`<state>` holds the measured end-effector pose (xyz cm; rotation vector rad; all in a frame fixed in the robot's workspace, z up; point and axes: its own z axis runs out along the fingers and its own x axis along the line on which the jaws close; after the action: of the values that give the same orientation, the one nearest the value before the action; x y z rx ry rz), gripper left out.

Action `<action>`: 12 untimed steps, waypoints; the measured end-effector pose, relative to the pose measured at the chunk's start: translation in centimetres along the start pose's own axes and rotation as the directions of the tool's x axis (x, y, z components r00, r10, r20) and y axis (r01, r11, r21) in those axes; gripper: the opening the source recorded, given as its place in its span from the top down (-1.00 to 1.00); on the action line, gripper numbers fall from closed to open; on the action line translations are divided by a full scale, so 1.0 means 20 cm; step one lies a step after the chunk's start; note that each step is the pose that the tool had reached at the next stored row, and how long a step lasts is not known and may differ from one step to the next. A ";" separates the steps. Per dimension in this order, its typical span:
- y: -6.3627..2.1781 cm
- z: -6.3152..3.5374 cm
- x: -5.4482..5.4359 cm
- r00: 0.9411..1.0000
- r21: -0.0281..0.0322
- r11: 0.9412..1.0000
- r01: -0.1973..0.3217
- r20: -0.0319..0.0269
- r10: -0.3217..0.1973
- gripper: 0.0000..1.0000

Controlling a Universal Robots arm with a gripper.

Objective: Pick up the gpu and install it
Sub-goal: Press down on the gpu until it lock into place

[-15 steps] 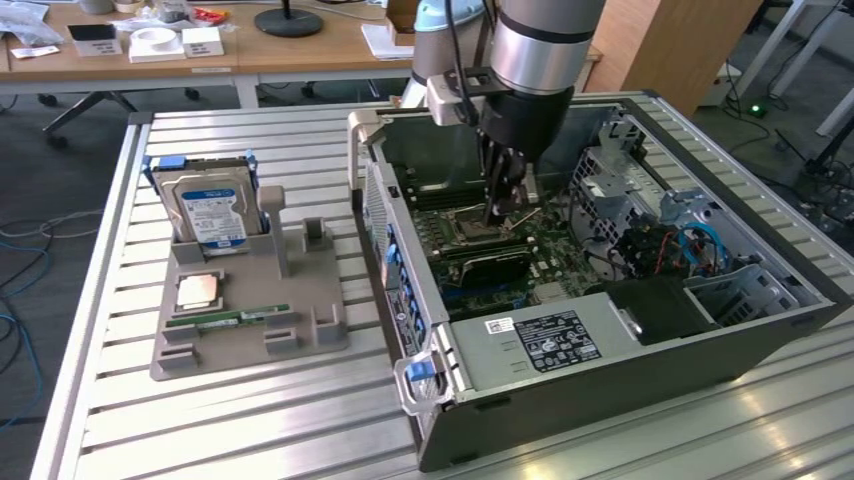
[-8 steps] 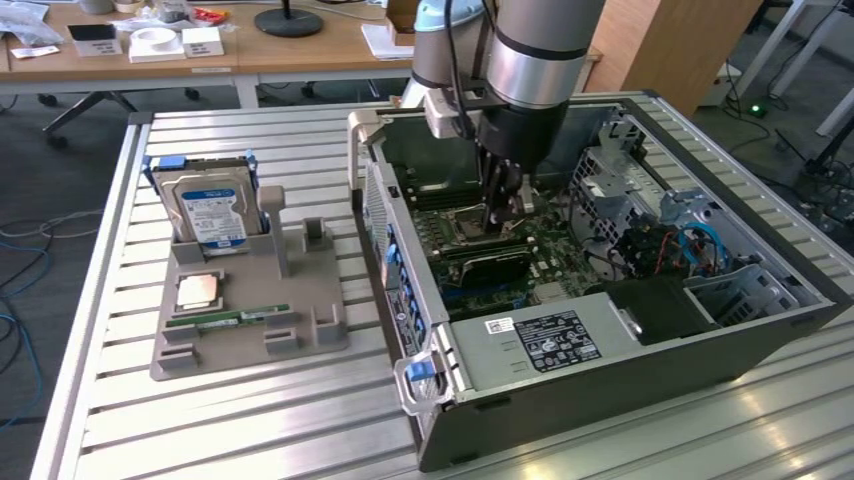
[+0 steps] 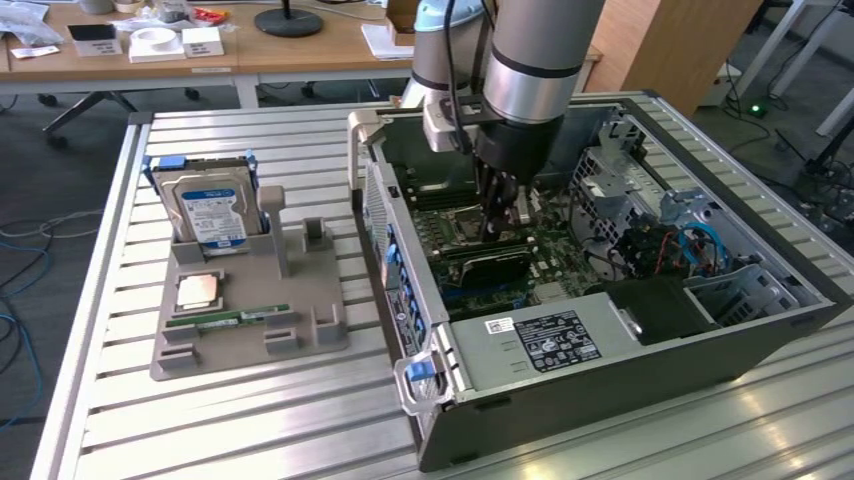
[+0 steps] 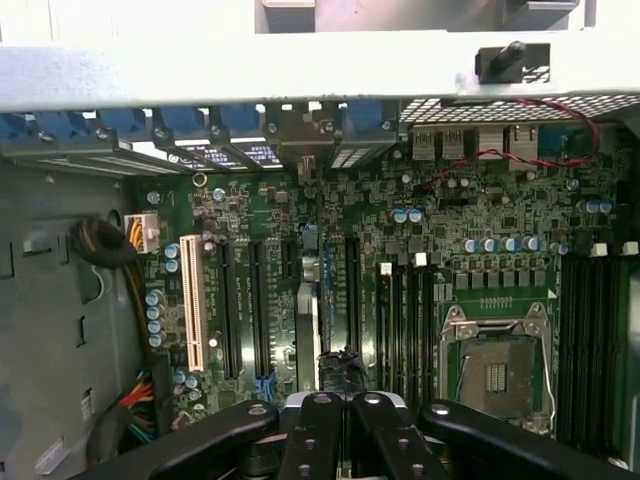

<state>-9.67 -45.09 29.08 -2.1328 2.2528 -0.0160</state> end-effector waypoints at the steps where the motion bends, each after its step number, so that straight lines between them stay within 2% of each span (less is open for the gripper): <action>1: 0.000 0.003 0.00 1.000 0.000 1.000 0.000 0.000 0.000 0.79; 8: 0.002 0.007 0.00 1.000 0.000 1.000 -0.001 0.000 0.001 0.79; 12: 0.006 0.028 0.00 1.000 0.000 1.000 0.000 0.000 0.000 0.79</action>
<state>-9.76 -45.00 28.52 -2.1325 2.2530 -0.0160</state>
